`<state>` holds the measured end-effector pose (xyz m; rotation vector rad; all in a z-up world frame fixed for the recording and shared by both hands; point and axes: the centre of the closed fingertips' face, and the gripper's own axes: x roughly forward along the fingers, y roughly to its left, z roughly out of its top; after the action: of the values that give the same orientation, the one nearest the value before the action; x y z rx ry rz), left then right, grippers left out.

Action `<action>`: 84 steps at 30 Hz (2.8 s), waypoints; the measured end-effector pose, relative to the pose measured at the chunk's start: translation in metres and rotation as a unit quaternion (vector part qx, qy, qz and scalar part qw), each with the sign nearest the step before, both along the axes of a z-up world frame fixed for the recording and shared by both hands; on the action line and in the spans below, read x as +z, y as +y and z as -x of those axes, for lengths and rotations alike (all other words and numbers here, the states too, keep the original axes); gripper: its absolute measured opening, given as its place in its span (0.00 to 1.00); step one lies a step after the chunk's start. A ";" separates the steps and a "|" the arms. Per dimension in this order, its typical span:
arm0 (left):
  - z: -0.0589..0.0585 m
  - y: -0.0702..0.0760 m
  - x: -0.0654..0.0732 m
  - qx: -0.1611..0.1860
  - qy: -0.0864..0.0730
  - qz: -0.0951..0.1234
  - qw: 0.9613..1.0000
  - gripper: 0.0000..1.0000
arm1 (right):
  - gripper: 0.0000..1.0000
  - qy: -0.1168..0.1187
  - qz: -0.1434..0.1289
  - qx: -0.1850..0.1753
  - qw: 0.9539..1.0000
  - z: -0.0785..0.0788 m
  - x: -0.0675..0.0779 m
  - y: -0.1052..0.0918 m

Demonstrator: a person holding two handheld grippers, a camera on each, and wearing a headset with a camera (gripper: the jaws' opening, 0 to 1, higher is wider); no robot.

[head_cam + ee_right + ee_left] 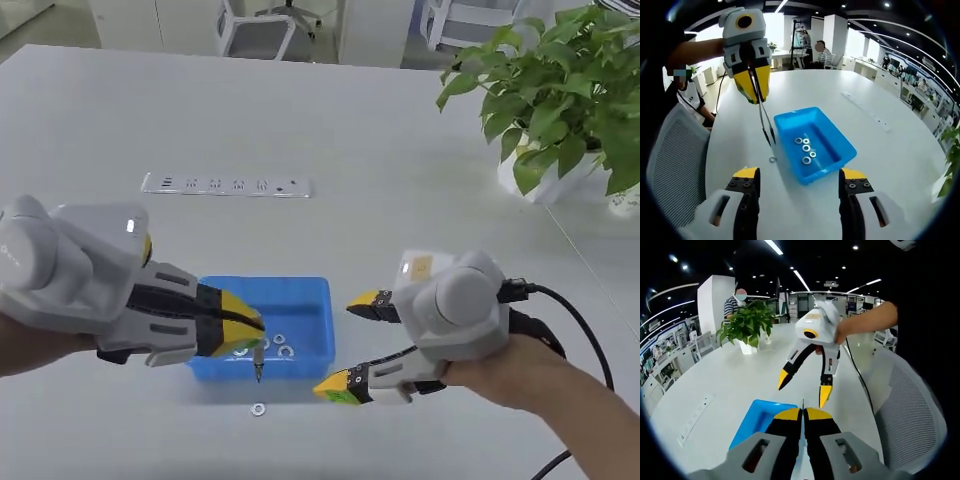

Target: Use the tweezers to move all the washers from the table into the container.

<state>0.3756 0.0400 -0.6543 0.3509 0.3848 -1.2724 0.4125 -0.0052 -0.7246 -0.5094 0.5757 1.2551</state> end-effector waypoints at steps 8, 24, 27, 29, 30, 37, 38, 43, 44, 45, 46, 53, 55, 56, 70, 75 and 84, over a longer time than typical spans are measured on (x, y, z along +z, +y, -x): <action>0.005 -0.002 -0.012 -0.011 0.011 -0.001 1.000 0.06 | 0.75 0.006 -0.015 -0.020 1.000 0.002 -0.003 -0.003; 0.004 0.001 -0.027 -0.011 0.021 0.010 1.000 0.05 | 0.94 0.027 -0.031 -0.034 0.999 0.008 -0.013 -0.004; 0.003 0.002 -0.028 -0.011 0.020 0.012 1.000 0.05 | 0.96 0.032 -0.034 -0.037 0.998 0.009 -0.014 -0.002; 0.003 0.002 -0.029 -0.013 0.021 0.014 1.000 0.05 | 0.96 0.035 -0.032 -0.036 0.998 0.010 -0.016 -0.001; 0.003 0.002 -0.029 -0.013 0.021 0.014 1.000 0.05 | 0.96 0.034 -0.030 -0.034 0.998 0.011 -0.017 -0.001; 0.004 0.003 -0.036 -0.012 0.024 0.016 1.000 0.05 | 0.95 0.039 -0.024 -0.028 0.999 0.013 -0.023 0.000; 0.004 0.004 -0.037 -0.012 0.025 0.016 0.999 0.05 | 0.95 0.040 -0.023 -0.028 0.999 0.013 -0.024 0.000; 0.005 0.003 -0.040 -0.013 0.028 0.017 0.999 0.05 | 0.94 0.044 -0.021 -0.029 0.998 0.014 -0.027 -0.001; 0.005 0.003 -0.040 -0.013 0.028 0.017 0.999 0.05 | 0.94 0.045 -0.021 -0.029 0.998 0.014 -0.028 -0.001; 0.005 0.002 -0.041 -0.014 0.030 0.018 0.999 0.05 | 0.94 0.045 -0.021 -0.029 0.998 0.014 -0.028 -0.001; 0.005 0.002 -0.042 -0.014 0.031 0.017 0.999 0.05 | 0.94 0.046 -0.020 -0.030 0.998 0.014 -0.029 -0.001; 0.005 0.001 -0.046 -0.016 0.035 0.018 0.999 0.05 | 0.93 0.052 -0.018 -0.028 0.998 0.017 -0.034 -0.002; 0.006 0.000 -0.048 -0.016 0.037 0.017 0.999 0.05 | 0.93 0.052 -0.017 -0.027 0.998 0.017 -0.035 -0.002; 0.006 0.000 -0.049 -0.017 0.037 0.016 0.999 0.05 | 0.93 0.053 -0.018 -0.027 0.998 0.017 -0.035 -0.002; 0.010 -0.002 -0.049 -0.021 0.039 0.018 0.999 0.05 | 0.82 0.049 -0.030 -0.007 0.998 0.023 -0.031 0.003; 0.012 0.000 -0.049 -0.020 0.043 0.014 0.999 0.05 | 0.74 0.046 -0.039 0.009 0.998 0.027 -0.029 0.008; 0.013 0.001 -0.048 -0.014 0.044 0.009 0.999 0.05 | 0.63 0.020 -0.044 0.030 0.998 0.024 -0.021 0.017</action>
<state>0.3624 0.0405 -0.7027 0.2862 0.4442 -1.3211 0.3889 0.0115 -0.7456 -0.4321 0.5393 1.3430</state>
